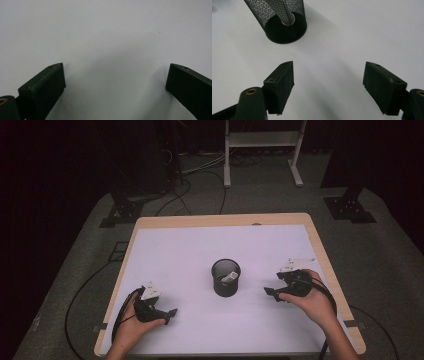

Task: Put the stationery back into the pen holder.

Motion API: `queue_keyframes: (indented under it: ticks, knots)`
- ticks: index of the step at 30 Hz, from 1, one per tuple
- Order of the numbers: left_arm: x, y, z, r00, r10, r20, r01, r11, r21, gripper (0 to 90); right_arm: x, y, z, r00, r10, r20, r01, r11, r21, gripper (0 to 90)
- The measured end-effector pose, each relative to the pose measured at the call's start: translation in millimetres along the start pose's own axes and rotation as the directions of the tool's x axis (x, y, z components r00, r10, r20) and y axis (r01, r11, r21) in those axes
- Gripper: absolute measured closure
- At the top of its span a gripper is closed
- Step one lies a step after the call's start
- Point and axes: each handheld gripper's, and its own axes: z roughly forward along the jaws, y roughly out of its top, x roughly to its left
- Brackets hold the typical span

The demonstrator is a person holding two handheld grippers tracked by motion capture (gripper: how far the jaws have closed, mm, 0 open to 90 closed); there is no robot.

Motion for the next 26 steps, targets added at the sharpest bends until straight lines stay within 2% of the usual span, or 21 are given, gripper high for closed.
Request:
queue_keyframes:
  ticks: [10, 16, 20, 24, 26]
  knots:
    - [-0.4, 0.0, 0.0, 1.0000, 0.001, -0.001, -0.001, 1.0000, 0.001, 1.5, -12.2, -34.4, -1.9, 0.9984, 0.051, 0.025, -0.051, 0.999, 0.004, 22.3]
    - [-0.4, 0.0, 0.0, 1.0000, 0.002, -0.002, -0.002, 1.0000, 0.000, 1.5, -18.1, -51.5, -2.0, 0.9971, 0.059, 0.048, -0.058, 0.998, -0.007, 21.0]
    - [-0.4, 0.0, 0.0, 1.0000, 0.001, -0.002, -0.001, 1.0000, 0.000, 1.5, -21.6, -59.6, 0.9, 0.9958, 0.068, 0.060, -0.069, 0.998, 0.002, 19.7]
    - [-0.4, 0.0, 0.0, 1.0000, 0.001, -0.002, -0.001, 1.0000, 0.000, 1.5, -22.9, -68.0, 7.6, 0.9950, 0.070, 0.072, -0.073, 0.997, 0.033, 18.5]
    - [-0.4, 0.0, 0.0, 1.0000, 0.002, -0.003, -0.002, 1.0000, -0.001, 1.5, -22.1, -73.2, 9.2, 0.9953, 0.063, 0.074, -0.064, 0.998, 0.024, 17.6]
